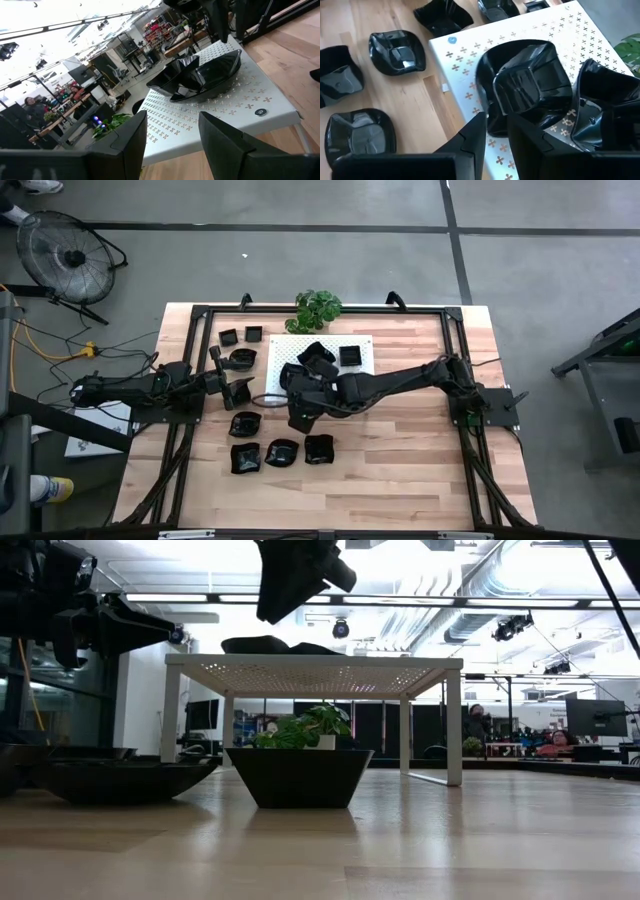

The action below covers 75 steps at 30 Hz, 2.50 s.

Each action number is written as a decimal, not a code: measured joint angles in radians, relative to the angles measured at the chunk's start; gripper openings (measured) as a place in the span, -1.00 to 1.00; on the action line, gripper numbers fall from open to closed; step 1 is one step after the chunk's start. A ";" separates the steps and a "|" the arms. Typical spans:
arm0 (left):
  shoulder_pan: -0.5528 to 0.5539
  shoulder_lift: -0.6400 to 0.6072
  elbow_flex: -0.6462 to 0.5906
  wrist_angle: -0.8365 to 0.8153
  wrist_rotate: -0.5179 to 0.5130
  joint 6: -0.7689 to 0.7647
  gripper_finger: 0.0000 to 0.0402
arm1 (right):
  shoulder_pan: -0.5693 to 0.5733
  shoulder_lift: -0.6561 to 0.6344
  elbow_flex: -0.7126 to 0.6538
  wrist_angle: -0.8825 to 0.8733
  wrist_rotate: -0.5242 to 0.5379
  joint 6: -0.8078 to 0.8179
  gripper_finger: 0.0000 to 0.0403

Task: Pick & Place Mini shaped plates
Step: Stack the distorted square plate on top of the distorted square plates on the shelf

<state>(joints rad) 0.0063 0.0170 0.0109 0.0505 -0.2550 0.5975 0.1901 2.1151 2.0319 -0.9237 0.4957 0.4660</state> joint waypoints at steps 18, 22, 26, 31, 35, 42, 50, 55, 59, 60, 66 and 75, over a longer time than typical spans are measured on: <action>0.000 0.000 0.000 0.000 0.000 0.000 -0.13 | 0.095 0.000 0.000 -0.119 -0.377 -0.021 -0.63; 0.000 0.000 0.000 0.000 0.000 0.000 -0.13 | 0.123 0.000 0.000 -0.183 -0.420 -0.066 -0.63; 0.000 0.000 0.000 0.000 0.000 0.000 -0.13 | 0.149 -0.002 -0.039 -0.187 -0.430 -0.179 -0.63; 0.000 0.000 0.000 0.000 0.000 0.000 -0.13 | 0.182 -0.002 -0.106 -0.139 -0.543 -0.404 -0.63; 0.000 0.000 0.000 0.000 0.000 0.000 -0.13 | 0.200 -0.002 -0.161 -0.039 -0.581 -0.469 -0.63; 0.000 0.000 0.000 0.000 0.000 0.000 -0.13 | 0.195 -0.002 -0.243 0.107 -0.664 -0.467 -0.63; 0.000 0.000 0.000 0.000 0.000 0.000 -0.13 | 0.168 -0.001 -0.322 0.191 -0.735 -0.457 -0.62; 0.000 0.000 0.000 0.000 0.000 0.000 -0.13 | 0.171 -0.008 -0.321 0.178 -0.714 -0.541 -0.44; 0.000 0.000 0.000 0.000 0.000 0.000 -0.13 | 0.170 -0.008 -0.321 0.129 -0.666 -0.662 -0.22; 0.000 0.000 0.000 0.000 0.000 0.000 -0.13 | 0.170 -0.008 -0.321 0.118 -0.645 -0.712 -0.17; 0.000 0.000 0.000 0.000 0.000 0.000 -0.13 | 0.172 -0.009 -0.321 0.068 -0.528 -0.923 -0.04; 0.000 0.000 0.000 0.000 0.000 0.000 -0.13 | 0.199 -0.009 -0.321 0.001 -0.426 -1.249 -0.07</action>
<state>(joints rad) 0.0063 0.0171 0.0109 0.0505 -0.2550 0.5975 0.3895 2.1063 1.7111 -0.9226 0.0696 -0.7825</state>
